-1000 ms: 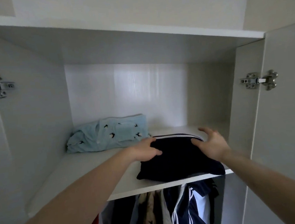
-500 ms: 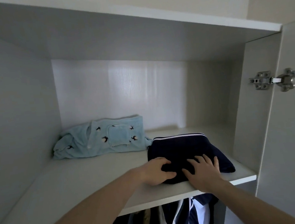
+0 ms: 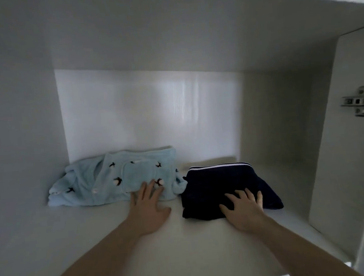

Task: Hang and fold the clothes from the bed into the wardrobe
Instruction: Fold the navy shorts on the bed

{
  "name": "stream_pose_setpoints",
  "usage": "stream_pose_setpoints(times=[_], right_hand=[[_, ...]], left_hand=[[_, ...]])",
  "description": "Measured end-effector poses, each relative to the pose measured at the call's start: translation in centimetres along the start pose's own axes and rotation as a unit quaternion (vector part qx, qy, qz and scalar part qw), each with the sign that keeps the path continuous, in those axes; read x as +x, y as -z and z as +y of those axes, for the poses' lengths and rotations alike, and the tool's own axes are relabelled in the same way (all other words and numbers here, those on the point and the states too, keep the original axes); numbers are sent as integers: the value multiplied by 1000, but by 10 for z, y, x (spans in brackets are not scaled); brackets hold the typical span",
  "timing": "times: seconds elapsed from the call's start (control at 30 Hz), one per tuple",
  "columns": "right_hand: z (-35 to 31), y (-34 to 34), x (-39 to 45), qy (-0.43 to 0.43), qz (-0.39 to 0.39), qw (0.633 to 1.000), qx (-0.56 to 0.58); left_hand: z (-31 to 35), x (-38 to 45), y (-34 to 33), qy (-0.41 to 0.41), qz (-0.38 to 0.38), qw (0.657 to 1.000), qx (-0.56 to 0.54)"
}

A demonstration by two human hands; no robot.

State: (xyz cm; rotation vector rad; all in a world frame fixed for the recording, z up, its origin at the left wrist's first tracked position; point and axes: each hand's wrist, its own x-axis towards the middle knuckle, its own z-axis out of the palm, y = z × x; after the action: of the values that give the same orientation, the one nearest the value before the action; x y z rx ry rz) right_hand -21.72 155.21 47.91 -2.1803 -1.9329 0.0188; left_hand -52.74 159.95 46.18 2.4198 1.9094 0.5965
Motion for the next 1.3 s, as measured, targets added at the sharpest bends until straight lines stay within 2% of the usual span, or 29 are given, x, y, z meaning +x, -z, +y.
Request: stream_pose_setpoints(times=[0.13,0.37,0.6,1.07,1.2,1.3], right_hand=[[1,-5,35,32,-10,999,1],[-7,-15,74,68,-5,998,0],[-9,-20,95,85,-4,996,4],[-21,-26,93,55,11,998,-6],[-26,-28,78,29,20,999,16],[-33,-28,59,14,0,999,39]], left_hand=[[-4,9,-4,1,-26,1000,-5],[-10,12,-13,0,5,1000,-18],[-13,14,-14,5,5,1000,-17],[-9,13,-13,5,13,1000,-21],[-7,11,-11,4,10,1000,-28],[-9,11,-12,-5,9,999,-40]])
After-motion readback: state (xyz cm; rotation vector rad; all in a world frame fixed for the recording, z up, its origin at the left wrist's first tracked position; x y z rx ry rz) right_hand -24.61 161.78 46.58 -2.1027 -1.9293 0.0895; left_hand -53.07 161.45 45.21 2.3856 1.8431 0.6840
